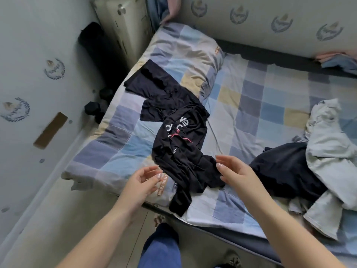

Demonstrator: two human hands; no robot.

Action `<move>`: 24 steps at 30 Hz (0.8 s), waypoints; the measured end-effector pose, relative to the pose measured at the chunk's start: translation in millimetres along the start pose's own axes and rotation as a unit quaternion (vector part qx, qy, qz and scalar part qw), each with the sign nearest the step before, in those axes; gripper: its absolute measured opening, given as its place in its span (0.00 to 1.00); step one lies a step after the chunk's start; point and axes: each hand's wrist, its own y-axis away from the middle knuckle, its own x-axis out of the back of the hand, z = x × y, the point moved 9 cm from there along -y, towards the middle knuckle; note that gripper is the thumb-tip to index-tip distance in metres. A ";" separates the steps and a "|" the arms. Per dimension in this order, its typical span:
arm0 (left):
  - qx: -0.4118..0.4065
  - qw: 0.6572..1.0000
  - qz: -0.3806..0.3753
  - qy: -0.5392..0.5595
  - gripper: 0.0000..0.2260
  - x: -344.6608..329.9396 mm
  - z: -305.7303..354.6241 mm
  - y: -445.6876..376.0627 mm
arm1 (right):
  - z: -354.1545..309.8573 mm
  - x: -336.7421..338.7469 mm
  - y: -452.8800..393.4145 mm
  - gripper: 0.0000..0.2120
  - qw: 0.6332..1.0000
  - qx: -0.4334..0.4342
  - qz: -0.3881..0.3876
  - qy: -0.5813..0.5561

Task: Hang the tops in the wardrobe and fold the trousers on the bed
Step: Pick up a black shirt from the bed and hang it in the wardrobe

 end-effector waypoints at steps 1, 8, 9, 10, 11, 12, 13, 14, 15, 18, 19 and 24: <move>0.009 1.000 0.004 -0.005 0.09 14.0 0.8 -17.6 | 3.0 -14.3 -14.6 0.10 1.000 -0.012 0.003 -0.002; 0.067 0.995 -0.003 -0.078 0.09 68.1 -30.3 -146.0 | 77.8 -93.6 -129.4 0.11 0.993 -0.113 0.036 0.005; 0.070 0.993 -0.008 -0.090 0.09 72.0 -37.7 -161.6 | 92.2 -103.1 -142.6 0.11 0.991 -0.128 0.037 0.005; 0.072 0.993 -0.012 -0.096 0.09 74.3 -44.1 -174.8 | 103.6 -110.7 -153.6 0.11 0.990 -0.138 0.035 0.011; 0.077 0.991 -0.012 -0.104 0.09 77.5 -52.1 -188.2 | 114.6 -118.0 -165.1 0.11 0.989 -0.146 0.034 0.020; 0.085 0.990 -0.015 -0.108 0.09 79.6 -60.5 -199.1 | 124.5 -125.0 -174.7 0.11 0.987 -0.153 0.033 0.030; 0.094 0.989 -0.018 -0.111 0.09 80.5 -70.8 -211.6 | 135.1 -131.0 -186.3 0.12 0.986 -0.160 0.031 0.040; 0.101 0.988 -0.019 -0.112 0.09 80.4 -78.6 -222.0 | 143.9 -136.0 -196.3 0.12 0.985 -0.166 0.027 0.048; 0.104 0.988 -0.018 -0.116 0.08 79.8 -84.1 -230.5 | 150.4 -139.9 -204.9 0.12 0.983 -0.170 0.023 0.057; 0.109 0.987 -0.023 -0.119 0.08 73.8 -104.3 -262.1 | 172.4 -153.1 -241.1 0.13 0.981 -0.174 0.016 0.082; 0.110 0.986 -0.024 -0.121 0.08 71.5 -109.4 -270.9 | 177.0 -156.5 -251.7 0.13 0.981 -0.173 0.018 0.083; 0.105 0.985 -0.028 -0.136 0.08 61.5 -139.5 -314.8 | 208.5 -180.2 -307.3 0.19 0.979 -0.171 0.008 0.111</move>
